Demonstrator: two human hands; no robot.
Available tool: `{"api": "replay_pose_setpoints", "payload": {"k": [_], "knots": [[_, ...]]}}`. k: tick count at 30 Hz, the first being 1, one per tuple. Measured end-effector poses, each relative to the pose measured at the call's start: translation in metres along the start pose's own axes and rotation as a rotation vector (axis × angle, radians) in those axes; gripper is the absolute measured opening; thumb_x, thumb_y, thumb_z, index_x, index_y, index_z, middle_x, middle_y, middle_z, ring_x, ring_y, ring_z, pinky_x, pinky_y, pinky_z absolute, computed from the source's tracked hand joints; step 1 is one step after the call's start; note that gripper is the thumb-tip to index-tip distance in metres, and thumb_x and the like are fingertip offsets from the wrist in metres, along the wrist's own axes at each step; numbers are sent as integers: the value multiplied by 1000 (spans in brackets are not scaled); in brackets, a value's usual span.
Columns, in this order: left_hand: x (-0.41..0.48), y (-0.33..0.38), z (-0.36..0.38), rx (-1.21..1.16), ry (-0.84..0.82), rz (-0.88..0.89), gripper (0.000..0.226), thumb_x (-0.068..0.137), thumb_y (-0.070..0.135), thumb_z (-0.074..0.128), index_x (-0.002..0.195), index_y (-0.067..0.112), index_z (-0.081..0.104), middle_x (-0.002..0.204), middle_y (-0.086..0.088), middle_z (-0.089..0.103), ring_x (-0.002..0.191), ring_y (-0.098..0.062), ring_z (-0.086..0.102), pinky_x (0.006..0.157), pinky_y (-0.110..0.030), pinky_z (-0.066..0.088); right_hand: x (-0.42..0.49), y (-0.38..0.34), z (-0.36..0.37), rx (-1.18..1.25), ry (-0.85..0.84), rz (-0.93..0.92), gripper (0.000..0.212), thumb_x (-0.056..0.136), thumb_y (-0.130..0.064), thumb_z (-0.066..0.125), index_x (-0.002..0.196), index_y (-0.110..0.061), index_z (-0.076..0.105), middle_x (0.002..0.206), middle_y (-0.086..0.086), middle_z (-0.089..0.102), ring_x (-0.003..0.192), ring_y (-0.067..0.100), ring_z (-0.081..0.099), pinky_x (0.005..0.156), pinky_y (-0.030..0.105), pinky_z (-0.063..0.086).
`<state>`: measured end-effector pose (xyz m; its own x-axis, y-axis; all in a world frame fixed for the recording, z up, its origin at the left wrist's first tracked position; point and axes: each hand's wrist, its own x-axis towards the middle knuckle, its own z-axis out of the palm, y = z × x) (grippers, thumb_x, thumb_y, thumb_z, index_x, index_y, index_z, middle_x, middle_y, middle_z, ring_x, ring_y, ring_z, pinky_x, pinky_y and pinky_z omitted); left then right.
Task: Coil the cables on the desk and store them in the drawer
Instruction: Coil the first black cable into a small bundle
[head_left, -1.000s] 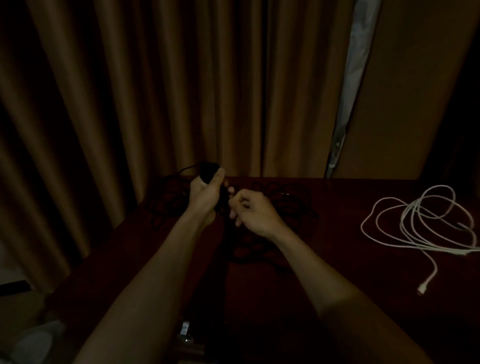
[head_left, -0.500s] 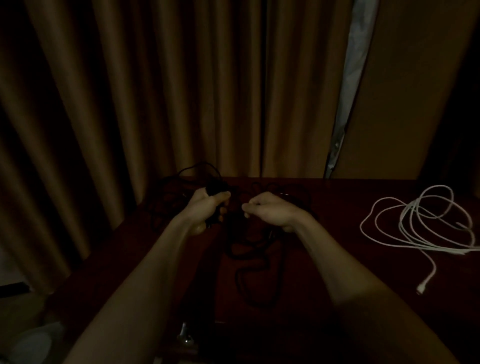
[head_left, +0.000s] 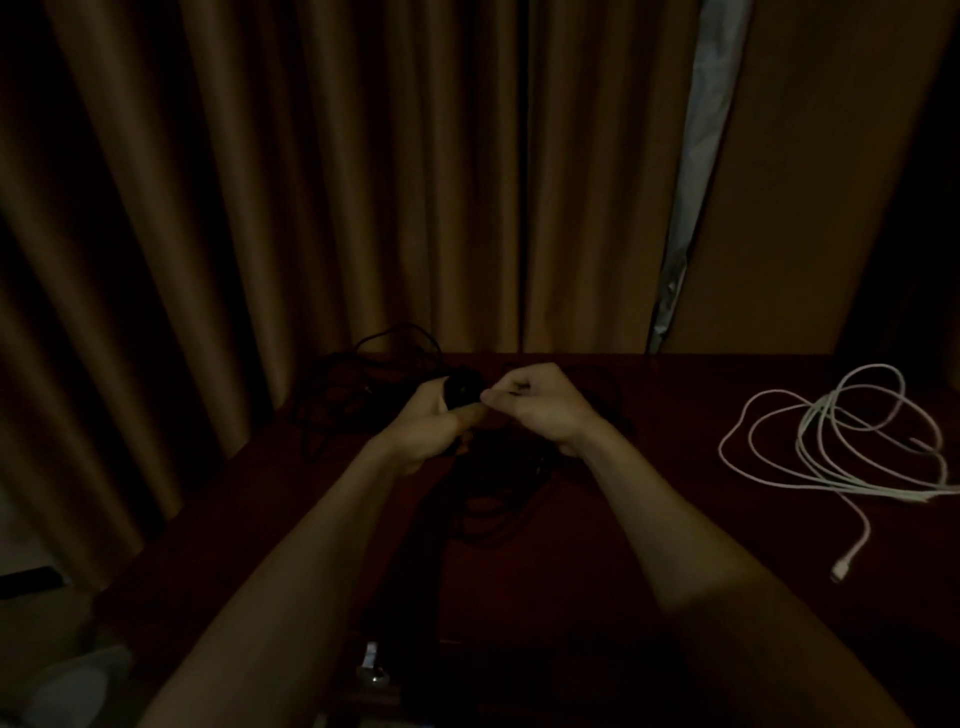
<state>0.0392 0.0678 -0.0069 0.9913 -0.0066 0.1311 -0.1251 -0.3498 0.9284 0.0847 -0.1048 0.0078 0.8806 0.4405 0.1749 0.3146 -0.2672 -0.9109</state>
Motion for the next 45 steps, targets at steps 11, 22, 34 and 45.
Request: {"api": "replay_pose_setpoints", "payload": {"k": [11, 22, 34, 45], "knots": [[0, 3, -18, 75, 204, 4, 10, 104, 10, 58, 95, 8, 61, 68, -1, 55, 53, -11, 54, 50, -28, 46, -5, 17, 6, -66, -5, -80, 33, 111, -35, 38, 102, -22, 67, 89, 0, 61, 77, 13, 56, 70, 29, 46], [0, -5, -14, 458, -90, -138, 13, 81, 17, 77, 74, 16, 66, 72, 0, 66, 64, -17, 63, 57, -31, 49, 11, -4, 6, -509, -76, -544, 24, 105, -26, 59, 119, -17, 75, 95, -6, 59, 83, 7, 58, 72, 11, 43], [-18, 1, -9, 148, -290, -71, 17, 81, -1, 81, 68, 5, 70, 58, -7, 57, 52, -18, 52, 56, -32, 41, 6, 20, 7, 86, -28, -77, 39, 83, -44, 81, 86, -5, 77, 93, 14, 78, 90, 22, 75, 82, 33, 58], [-11, -13, -4, -221, 19, -185, 7, 86, 1, 69, 93, 2, 66, 78, -13, 67, 53, -17, 52, 48, -28, 39, -7, 53, 33, 11, -162, 32, 34, 111, -26, 41, 88, -14, 63, 69, -7, 54, 61, 10, 48, 54, 25, 40]]}}
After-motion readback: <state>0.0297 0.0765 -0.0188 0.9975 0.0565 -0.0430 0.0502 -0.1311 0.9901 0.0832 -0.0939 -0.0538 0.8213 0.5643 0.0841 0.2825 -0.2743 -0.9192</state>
